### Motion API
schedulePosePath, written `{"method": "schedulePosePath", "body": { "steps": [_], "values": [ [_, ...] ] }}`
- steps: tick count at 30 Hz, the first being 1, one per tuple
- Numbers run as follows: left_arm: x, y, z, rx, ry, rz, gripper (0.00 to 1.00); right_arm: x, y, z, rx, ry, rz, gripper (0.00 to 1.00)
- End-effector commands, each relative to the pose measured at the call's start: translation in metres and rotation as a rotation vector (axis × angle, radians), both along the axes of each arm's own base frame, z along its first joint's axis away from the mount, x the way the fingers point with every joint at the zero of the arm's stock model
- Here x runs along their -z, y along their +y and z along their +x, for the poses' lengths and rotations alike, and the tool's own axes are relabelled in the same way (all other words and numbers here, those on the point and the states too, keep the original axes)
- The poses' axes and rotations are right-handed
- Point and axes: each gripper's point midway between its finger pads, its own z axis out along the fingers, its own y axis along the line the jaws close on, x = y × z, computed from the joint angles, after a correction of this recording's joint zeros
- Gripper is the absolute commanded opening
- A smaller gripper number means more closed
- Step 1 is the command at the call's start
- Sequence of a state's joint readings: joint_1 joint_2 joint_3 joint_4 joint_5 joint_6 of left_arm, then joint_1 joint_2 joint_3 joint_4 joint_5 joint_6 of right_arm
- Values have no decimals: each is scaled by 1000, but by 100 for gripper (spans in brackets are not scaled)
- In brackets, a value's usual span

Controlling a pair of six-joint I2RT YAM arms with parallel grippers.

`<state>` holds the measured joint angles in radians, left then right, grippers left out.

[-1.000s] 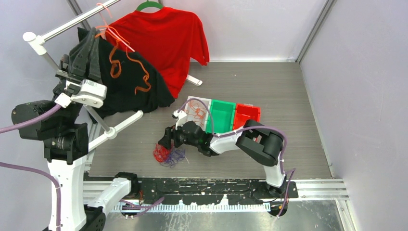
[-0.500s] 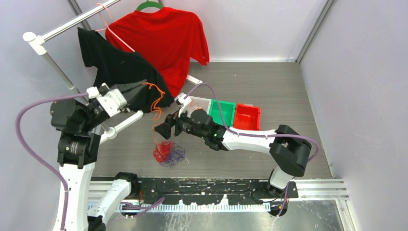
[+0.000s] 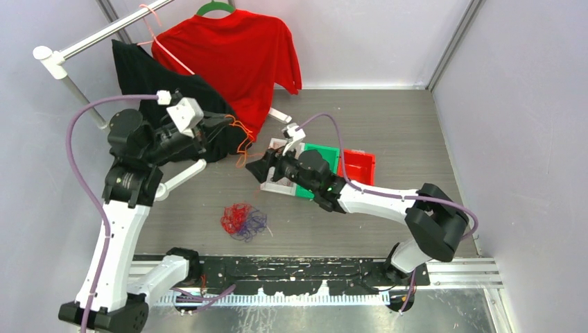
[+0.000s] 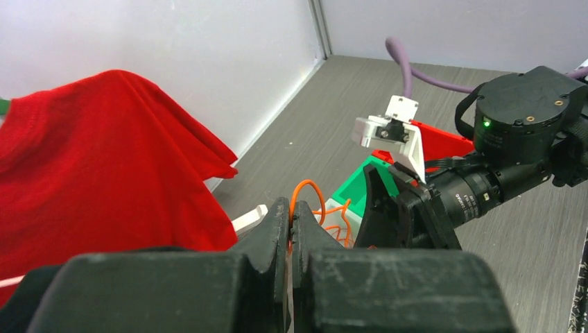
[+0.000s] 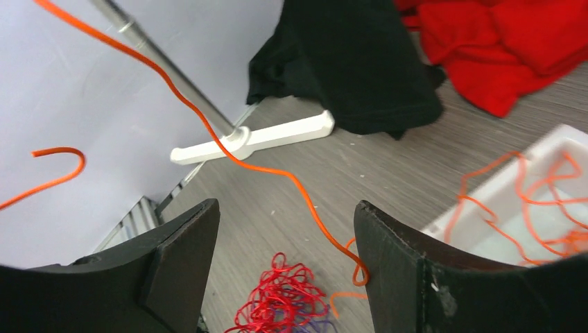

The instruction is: Untangle the cables

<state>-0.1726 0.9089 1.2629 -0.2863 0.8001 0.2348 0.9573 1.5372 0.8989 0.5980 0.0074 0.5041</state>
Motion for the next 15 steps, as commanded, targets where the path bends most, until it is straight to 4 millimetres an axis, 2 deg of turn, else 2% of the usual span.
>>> {"method": "schedulePosePath", "body": {
  "steps": [1, 9, 15],
  "values": [
    [-33, -10, 5, 5, -71, -32, 0, -33, -25, 12, 85, -47, 96, 75],
    [-40, -36, 29, 35, -102, 0, 0, -14, -50, 29, 191, -42, 15, 76],
    [-36, -44, 50, 22, -131, 53, 0, -8, -63, 34, 233, -48, -16, 76]
  ]
}}
